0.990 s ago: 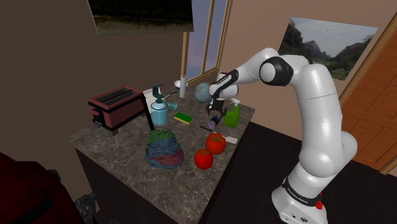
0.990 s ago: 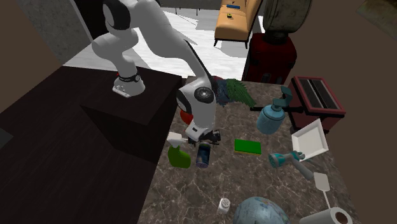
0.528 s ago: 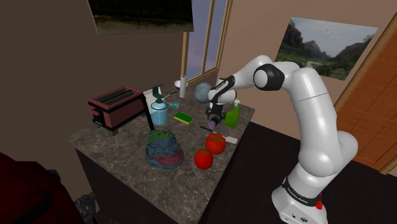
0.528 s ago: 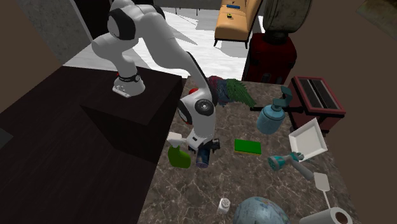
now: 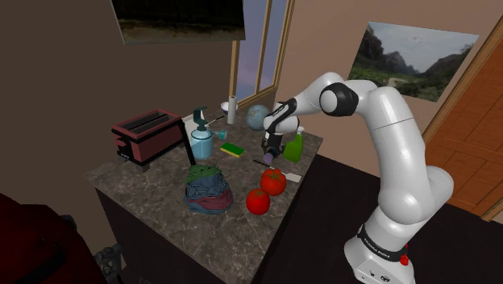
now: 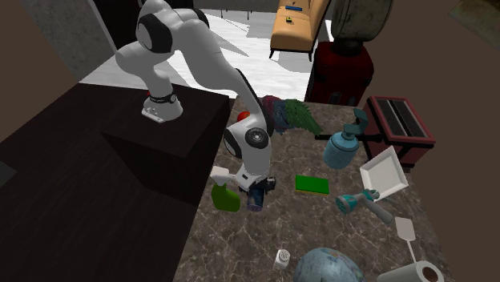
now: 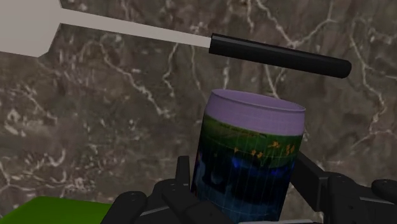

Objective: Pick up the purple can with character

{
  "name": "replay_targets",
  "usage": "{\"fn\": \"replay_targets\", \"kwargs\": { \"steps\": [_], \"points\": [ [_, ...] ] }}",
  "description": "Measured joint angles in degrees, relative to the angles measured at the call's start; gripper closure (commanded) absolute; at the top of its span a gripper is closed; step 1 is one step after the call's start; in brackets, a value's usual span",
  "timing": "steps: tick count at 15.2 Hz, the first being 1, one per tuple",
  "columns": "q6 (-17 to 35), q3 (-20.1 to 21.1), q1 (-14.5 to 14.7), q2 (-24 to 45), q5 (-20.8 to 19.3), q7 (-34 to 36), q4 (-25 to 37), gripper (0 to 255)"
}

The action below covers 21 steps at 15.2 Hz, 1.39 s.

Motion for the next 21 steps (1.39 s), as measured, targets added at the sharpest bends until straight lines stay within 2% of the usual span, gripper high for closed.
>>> {"fn": "replay_targets", "kwargs": {
  "steps": [6,21],
  "points": [
    [-0.2,0.0,0.0,-0.2,0.0,0.0,-0.1,255],
    [-6.5,-1.3,0.9,-8.4,-1.4,0.9,-2.0,255]
  ]
}}
